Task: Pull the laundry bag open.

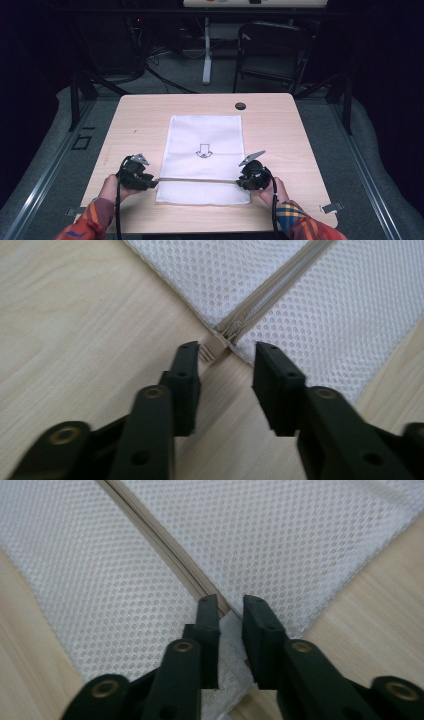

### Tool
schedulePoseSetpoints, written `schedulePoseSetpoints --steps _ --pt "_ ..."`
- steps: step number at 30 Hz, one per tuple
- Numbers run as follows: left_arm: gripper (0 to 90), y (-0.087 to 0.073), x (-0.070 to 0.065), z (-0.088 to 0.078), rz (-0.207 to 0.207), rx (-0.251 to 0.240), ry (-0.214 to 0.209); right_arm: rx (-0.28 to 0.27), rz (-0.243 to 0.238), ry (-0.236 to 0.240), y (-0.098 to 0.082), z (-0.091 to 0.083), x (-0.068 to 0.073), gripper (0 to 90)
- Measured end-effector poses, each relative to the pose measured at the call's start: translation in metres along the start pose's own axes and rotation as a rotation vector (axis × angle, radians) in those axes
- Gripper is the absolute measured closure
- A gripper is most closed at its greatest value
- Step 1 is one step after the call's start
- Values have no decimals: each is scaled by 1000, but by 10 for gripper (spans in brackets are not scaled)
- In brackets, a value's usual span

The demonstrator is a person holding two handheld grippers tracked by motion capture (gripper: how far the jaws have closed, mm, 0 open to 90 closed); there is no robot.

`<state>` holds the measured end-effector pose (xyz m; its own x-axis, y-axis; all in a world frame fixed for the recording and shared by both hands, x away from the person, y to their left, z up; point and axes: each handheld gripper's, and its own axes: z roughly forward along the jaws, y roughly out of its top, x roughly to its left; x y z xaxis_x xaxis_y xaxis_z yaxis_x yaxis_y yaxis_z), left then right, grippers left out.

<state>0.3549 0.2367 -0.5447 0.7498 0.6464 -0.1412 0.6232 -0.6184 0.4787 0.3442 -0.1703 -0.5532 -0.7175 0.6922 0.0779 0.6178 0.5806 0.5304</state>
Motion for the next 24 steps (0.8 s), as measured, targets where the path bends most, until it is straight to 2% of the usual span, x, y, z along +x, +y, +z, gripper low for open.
schedulePoseSetpoints --steps 2,5,7,11,13,17,24 --pt "462 2 -2 -5 -16 -14 9 -8 -15 -16 3 -5 2 645" --pt "317 5 -6 -13 -30 -25 1 -10 2 -2 5 -12 3 479" --pt "252 7 -12 -19 -36 -29 9 -13 7 -10 6 -18 4 373" --pt "160 6 -21 -30 -61 -38 17 -11 55 -15 3 -36 3 207" --pt "149 3 -25 -36 -75 -53 24 -19 83 -15 -1 -43 2 165" --pt "130 -2 -33 -46 -97 -81 10 -18 80 -39 -15 -61 -1 146" --pt "96 -15 -45 -54 -120 -94 16 -7 157 -68 -51 -84 -13 112"
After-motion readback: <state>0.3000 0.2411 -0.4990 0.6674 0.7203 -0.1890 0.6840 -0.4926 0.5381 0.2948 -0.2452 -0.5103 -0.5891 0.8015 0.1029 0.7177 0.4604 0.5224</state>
